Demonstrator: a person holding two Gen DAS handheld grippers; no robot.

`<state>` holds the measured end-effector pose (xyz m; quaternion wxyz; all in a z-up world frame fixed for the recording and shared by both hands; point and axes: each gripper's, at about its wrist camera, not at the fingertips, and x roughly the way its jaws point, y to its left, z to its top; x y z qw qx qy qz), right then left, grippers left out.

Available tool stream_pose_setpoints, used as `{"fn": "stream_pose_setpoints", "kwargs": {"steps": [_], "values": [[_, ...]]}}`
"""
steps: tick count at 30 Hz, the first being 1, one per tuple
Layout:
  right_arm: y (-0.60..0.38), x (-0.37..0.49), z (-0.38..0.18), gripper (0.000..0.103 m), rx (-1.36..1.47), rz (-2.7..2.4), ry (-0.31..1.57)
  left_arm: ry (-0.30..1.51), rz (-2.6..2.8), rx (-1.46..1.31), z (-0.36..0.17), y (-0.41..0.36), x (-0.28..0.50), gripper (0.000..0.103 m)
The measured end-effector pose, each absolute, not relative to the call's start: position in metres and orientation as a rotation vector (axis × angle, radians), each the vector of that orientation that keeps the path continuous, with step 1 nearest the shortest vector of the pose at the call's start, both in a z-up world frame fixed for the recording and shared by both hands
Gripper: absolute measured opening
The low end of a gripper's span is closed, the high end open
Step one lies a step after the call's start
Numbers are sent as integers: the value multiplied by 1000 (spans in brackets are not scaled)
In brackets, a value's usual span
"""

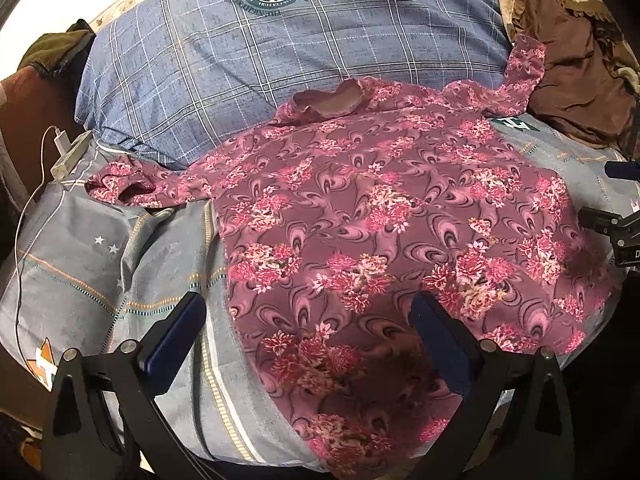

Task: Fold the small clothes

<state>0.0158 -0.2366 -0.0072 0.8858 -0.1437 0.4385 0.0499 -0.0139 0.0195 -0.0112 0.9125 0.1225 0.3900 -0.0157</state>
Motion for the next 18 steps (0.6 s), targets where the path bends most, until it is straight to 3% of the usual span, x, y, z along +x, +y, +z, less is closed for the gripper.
{"fn": "stream_pose_setpoints", "kwargs": {"steps": [18], "values": [[-241, 14, -8, 102, -290, 99, 910, 811, -59, 247, -12, 13, -15, 103]]}}
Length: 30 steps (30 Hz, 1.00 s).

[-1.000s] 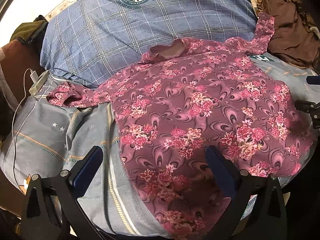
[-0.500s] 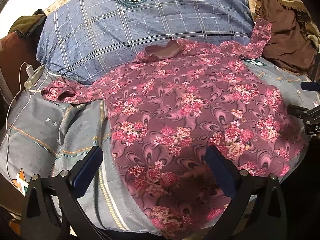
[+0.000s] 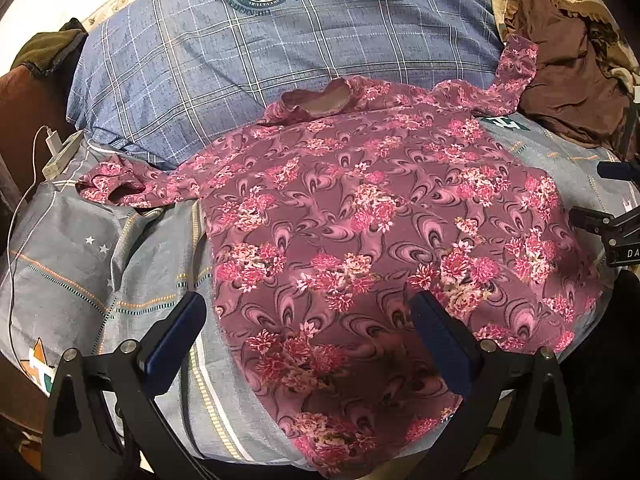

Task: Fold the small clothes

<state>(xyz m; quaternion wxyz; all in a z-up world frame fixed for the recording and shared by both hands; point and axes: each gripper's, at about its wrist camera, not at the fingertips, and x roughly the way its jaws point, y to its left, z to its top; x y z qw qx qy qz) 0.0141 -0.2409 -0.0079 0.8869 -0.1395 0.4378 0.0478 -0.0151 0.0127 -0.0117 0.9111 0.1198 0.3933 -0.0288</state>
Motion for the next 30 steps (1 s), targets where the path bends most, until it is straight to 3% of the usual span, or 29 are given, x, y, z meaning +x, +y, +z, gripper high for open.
{"fn": "stream_pose_setpoints", "kwargs": {"steps": [9, 16, 22, 30], "values": [[-252, 21, -10, 102, -198, 121, 927, 850, -76, 210, -15, 20, -6, 103], [-313, 40, -15, 101, 82, 86, 968, 893, 52, 122, -9, 73, 23, 103], [-312, 52, -19, 99, 117, 130, 951, 980, 180, 27, -21, 117, 52, 103], [-290, 83, -50, 75, 132, 201, 1025, 1142, 34, -85, -60, 98, 55, 103]]}}
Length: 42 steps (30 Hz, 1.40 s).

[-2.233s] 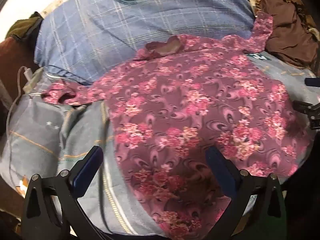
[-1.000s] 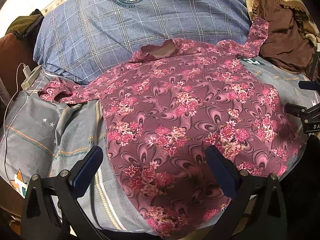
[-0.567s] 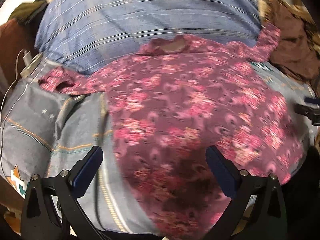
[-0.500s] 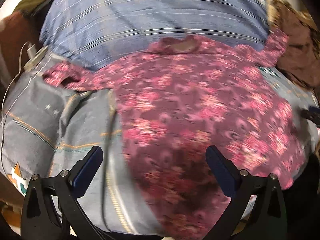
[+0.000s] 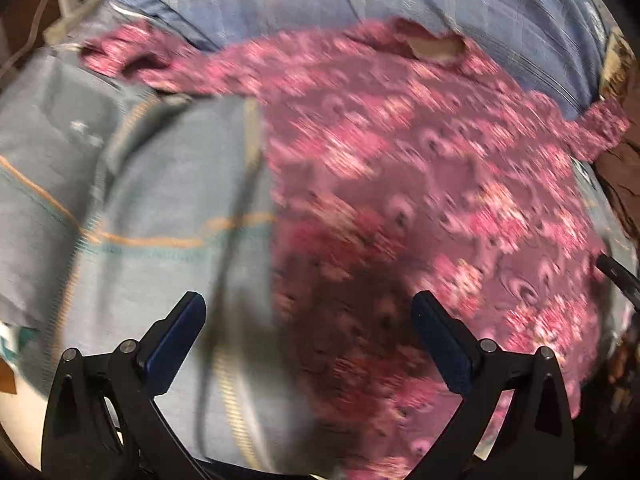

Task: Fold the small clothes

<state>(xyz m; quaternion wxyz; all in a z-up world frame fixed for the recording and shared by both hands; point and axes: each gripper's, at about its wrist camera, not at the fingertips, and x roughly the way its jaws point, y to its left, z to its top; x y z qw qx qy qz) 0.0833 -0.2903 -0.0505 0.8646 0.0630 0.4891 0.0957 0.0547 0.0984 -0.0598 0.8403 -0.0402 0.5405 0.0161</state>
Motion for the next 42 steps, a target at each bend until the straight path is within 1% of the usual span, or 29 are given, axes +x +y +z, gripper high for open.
{"fn": "stream_pose_setpoints", "kwargs": {"steps": [1, 2, 3, 4, 5, 6, 10, 13, 15, 16, 18, 20, 23, 24, 26, 29, 31, 32, 33, 34, 35, 37, 40, 42], "values": [[-289, 85, -53, 69, 140, 211, 1030, 1152, 17, -85, -61, 94, 54, 103], [-287, 86, -56, 61, 149, 225, 1025, 1161, -2, -85, -63, 88, 53, 103], [-285, 86, -55, 56, 147, 234, 1008, 1169, -13, -84, -63, 84, 54, 103], [-283, 85, -54, 39, 142, 251, 996, 1172, -19, -75, -63, 80, 53, 103], [-282, 86, -54, 11, 133, 251, 1000, 1172, -17, -69, -62, 79, 55, 103], [-282, 87, -53, 5, 120, 250, 1010, 1169, -14, -67, -60, 79, 55, 103], [-298, 87, -39, 5, 112, 228, 962, 1146, 21, -127, -47, 97, 53, 103], [-316, 94, -48, 5, 190, 192, 1011, 1155, 38, -184, -45, 113, 54, 103], [-315, 92, -51, 7, 206, 194, 1019, 1183, 36, -210, -47, 117, 52, 103], [-314, 90, -51, 12, 213, 195, 1017, 1196, 27, -219, -49, 118, 49, 103], [-313, 83, -50, 14, 232, 208, 1012, 1220, -1, -228, -53, 115, 43, 103], [-316, 75, -50, 23, 250, 217, 1010, 1248, -24, -229, -57, 109, 35, 103], [-324, 58, -50, 30, 268, 225, 1026, 1313, -77, -246, -69, 97, 24, 103], [-326, 53, -51, 31, 272, 228, 1031, 1336, -91, -255, -73, 94, 20, 103], [-329, 42, -54, 37, 274, 236, 1049, 1387, -116, -291, -84, 88, 11, 103], [-329, 29, -60, 38, 261, 243, 1063, 1339, -115, -286, -81, 79, -1, 103], [-325, 25, -60, 36, 225, 239, 1043, 1305, -95, -279, -77, 75, -6, 86], [-322, 25, -59, 23, 201, 239, 1040, 1288, -80, -251, -74, 73, -6, 60], [-320, 26, -58, 10, 183, 240, 1041, 1277, -68, -222, -70, 71, -6, 26], [-317, 27, -56, 4, 159, 242, 1042, 1276, -58, -209, -67, 72, -6, 13], [-316, 27, -53, 4, 150, 245, 1038, 1277, -49, -221, -63, 76, -5, 10], [-318, 23, -36, 4, 163, 266, 996, 1253, 8, -218, -55, 89, -8, 7], [-329, 16, -11, 4, 206, 280, 939, 1224, 108, -143, -50, 105, -17, 7], [-337, 14, -12, 4, 232, 270, 949, 1260, 157, -108, -59, 113, -16, 7]]}}
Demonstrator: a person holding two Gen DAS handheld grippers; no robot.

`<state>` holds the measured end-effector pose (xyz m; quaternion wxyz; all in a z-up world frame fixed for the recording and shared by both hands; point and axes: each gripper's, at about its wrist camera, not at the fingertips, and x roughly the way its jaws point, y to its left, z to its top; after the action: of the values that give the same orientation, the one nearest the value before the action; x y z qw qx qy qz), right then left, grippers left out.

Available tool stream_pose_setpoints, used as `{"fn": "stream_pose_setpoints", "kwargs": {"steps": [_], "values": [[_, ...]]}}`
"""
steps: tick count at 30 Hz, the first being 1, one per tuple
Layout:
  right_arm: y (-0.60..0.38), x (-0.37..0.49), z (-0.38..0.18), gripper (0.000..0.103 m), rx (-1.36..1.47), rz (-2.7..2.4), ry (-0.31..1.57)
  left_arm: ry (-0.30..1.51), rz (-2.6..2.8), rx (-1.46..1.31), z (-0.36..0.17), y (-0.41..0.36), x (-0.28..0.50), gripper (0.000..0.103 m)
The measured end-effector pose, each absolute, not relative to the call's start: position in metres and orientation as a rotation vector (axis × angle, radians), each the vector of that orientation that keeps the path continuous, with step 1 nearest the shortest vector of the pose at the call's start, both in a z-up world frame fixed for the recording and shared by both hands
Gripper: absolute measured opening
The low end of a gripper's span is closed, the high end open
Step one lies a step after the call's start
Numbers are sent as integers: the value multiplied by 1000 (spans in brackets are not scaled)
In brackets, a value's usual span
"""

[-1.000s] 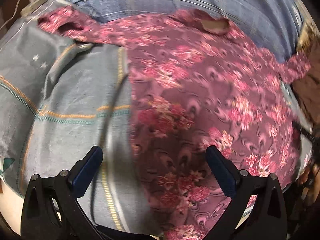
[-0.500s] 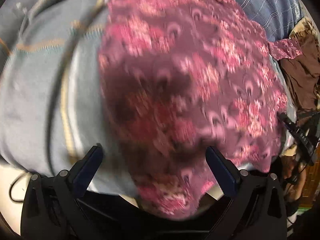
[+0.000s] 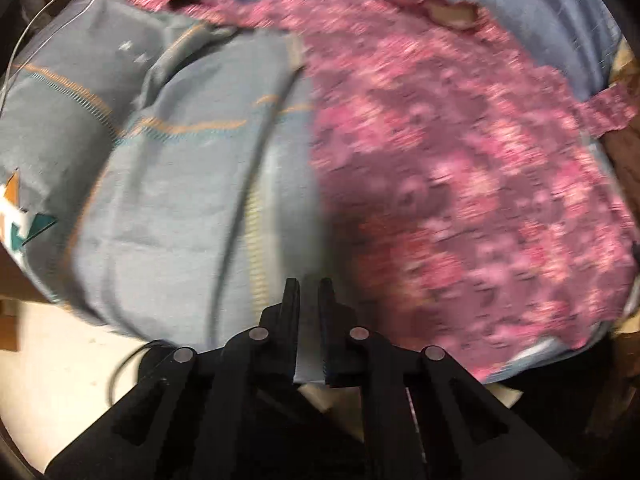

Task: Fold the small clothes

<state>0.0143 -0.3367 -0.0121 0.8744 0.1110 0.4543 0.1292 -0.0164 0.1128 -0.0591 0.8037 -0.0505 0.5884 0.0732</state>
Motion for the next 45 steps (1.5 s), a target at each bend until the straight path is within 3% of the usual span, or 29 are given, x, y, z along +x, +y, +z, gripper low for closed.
{"fn": "stream_pose_setpoints", "kwargs": {"steps": [4, 5, 6, 8, 15, 20, 22, 23, 24, 25, 28, 30, 35, 40, 43, 45], "values": [[-343, 20, -46, 6, 234, 204, 1046, 1349, 34, -305, -74, 126, -22, 9], [-345, 20, -52, 10, 252, 202, 1063, 1343, -21, -345, -71, 123, -27, 18], [-346, 20, -54, 11, 264, 196, 1067, 1332, -57, -356, -68, 119, -32, 37], [-348, 18, -54, 12, 275, 192, 1057, 1317, -95, -387, -64, 111, -42, 64], [-350, 17, -51, 22, 282, 195, 1058, 1382, -192, -782, -88, 106, -70, 76], [-349, 20, -56, 23, 300, 199, 1072, 1417, -143, -839, -105, 105, -65, 75], [-349, 19, -55, 23, 309, 203, 1069, 1395, -119, -809, -100, 101, -64, 62], [-349, 18, -55, 23, 306, 202, 1067, 1379, -99, -790, -95, 101, -62, 47], [-348, 18, -55, 23, 300, 199, 1070, 1364, -87, -776, -93, 100, -57, 21], [-348, 17, -56, 23, 293, 196, 1074, 1335, -80, -762, -87, 105, -58, 8], [-349, 17, -59, 21, 284, 197, 1086, 1252, -8, -698, -67, 113, -60, 6], [-344, 17, -59, 4, 259, 220, 1097, 1217, 23, -663, -56, 118, -63, 6], [-329, 7, -36, 4, 195, 306, 1058, 1222, 93, -585, -47, 121, -61, 7], [-332, 17, -70, 4, 166, 233, 1171, 1373, 65, -606, -86, 117, -52, 11], [-336, 18, -57, 11, 170, 245, 1155, 1330, -45, -570, -63, 119, -54, 12], [-342, 23, -45, 14, 181, 241, 1124, 1227, -88, -518, -33, 122, -51, 23]]}}
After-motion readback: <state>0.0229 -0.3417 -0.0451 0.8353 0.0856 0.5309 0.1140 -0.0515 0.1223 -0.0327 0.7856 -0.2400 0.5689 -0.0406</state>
